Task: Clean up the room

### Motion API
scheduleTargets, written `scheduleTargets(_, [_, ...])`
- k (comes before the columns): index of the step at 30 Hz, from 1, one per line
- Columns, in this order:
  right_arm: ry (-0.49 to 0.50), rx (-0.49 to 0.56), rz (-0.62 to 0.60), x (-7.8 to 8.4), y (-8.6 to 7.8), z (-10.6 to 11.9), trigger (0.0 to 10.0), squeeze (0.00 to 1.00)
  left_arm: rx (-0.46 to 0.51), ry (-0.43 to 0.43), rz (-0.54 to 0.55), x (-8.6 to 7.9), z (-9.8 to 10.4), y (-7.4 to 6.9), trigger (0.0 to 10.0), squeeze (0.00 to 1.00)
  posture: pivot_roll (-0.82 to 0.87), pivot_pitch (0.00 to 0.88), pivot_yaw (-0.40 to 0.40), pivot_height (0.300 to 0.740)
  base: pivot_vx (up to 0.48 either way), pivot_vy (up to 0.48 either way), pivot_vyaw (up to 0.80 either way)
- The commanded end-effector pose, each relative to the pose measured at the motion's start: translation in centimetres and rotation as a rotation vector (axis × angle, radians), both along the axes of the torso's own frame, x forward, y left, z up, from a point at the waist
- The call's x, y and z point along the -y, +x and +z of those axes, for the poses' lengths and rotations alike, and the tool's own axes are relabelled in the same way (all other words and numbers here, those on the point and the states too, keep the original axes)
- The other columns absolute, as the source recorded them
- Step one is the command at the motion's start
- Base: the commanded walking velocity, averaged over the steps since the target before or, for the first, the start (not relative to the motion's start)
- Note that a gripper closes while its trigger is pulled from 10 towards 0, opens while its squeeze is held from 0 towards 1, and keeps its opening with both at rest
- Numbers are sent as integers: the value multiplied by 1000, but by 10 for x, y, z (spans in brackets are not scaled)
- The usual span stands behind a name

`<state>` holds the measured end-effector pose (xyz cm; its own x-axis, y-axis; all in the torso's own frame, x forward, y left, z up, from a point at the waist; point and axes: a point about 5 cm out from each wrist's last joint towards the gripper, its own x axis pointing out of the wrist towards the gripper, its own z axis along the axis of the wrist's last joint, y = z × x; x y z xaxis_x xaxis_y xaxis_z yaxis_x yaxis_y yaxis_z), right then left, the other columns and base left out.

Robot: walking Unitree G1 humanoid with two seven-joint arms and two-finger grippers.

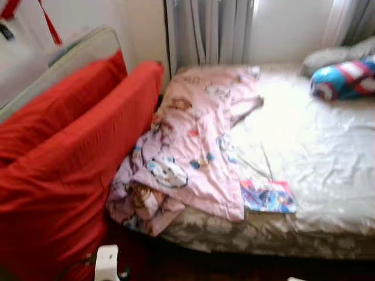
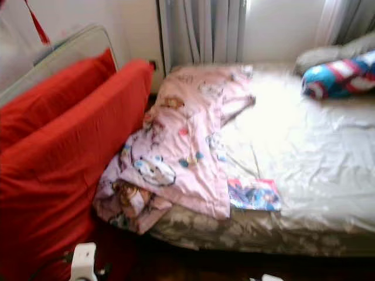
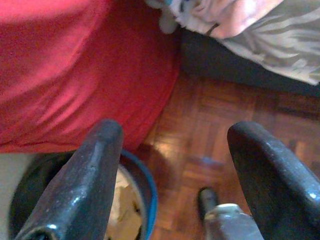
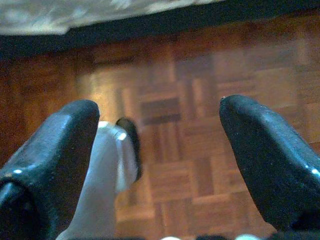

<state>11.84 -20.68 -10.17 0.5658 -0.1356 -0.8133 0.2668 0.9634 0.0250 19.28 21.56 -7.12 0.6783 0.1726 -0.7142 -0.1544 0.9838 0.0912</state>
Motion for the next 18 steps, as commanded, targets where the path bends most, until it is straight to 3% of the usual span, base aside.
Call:
scheduleTargets(1, [18,-17,-13,-5,-4,-2,10000,0,-31,11,9,-4,-3,-7,10000,0,-131,0,63,740,0,-375,0])
scheduleTargets(9, [22,-18,-2,-5,-2,-2,10000,0,-36,5,14,-2,-5,-9,10000,0,-124,0,55,740,0,-373,-664])
scheduleTargets(18, [27,0,-3,-5,0,-1,10000,0,-39,4,17,-2,-5,-10,10000,0,-124,0,55,740,0,-373,0])
